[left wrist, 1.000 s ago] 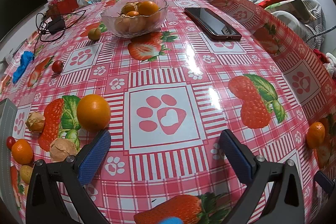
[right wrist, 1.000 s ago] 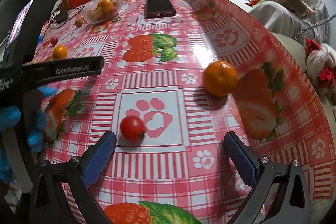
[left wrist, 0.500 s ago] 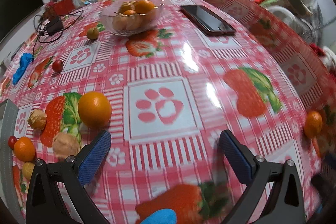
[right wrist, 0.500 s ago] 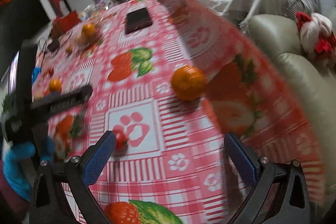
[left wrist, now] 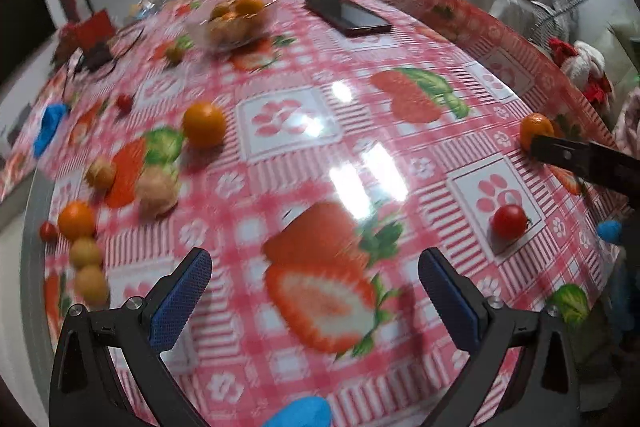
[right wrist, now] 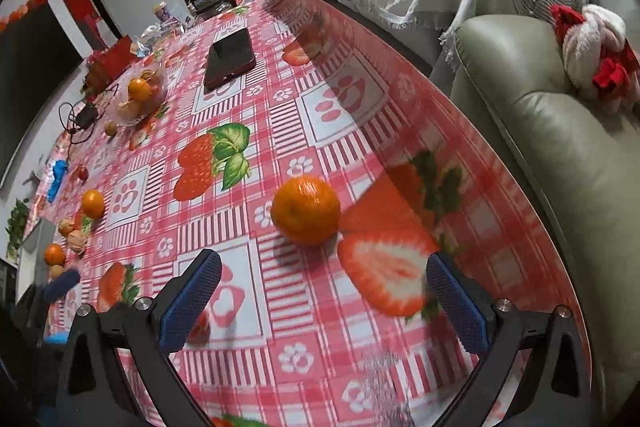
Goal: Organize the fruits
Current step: 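Move the right tool to the tangerine and close it around the fruit, then grasp the red cherry tomato with the left tool while the right tool holds the tangerine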
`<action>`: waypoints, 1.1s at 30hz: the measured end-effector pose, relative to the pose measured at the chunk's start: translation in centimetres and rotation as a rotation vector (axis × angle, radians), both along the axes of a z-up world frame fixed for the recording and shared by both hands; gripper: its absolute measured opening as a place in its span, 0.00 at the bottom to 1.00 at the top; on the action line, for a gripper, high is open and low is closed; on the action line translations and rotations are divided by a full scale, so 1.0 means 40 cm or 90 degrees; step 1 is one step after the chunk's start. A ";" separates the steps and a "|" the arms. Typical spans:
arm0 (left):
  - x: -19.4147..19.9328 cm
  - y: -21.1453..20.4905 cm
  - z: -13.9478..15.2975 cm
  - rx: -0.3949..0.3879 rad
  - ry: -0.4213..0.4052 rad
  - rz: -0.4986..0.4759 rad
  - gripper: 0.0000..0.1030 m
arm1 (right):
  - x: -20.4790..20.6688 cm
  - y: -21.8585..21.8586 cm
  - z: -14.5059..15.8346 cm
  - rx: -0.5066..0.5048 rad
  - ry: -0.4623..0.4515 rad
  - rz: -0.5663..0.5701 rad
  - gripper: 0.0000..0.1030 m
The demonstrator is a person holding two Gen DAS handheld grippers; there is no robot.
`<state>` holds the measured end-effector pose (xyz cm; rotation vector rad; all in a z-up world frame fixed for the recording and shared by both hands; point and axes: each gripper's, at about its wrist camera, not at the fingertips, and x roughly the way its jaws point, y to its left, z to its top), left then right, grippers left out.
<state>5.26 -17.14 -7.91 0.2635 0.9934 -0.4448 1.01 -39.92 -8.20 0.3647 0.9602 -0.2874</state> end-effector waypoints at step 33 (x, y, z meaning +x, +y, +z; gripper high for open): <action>-0.058 -0.285 -0.030 0.025 0.017 -0.095 1.00 | -0.133 -0.034 0.000 0.038 -0.070 0.019 0.39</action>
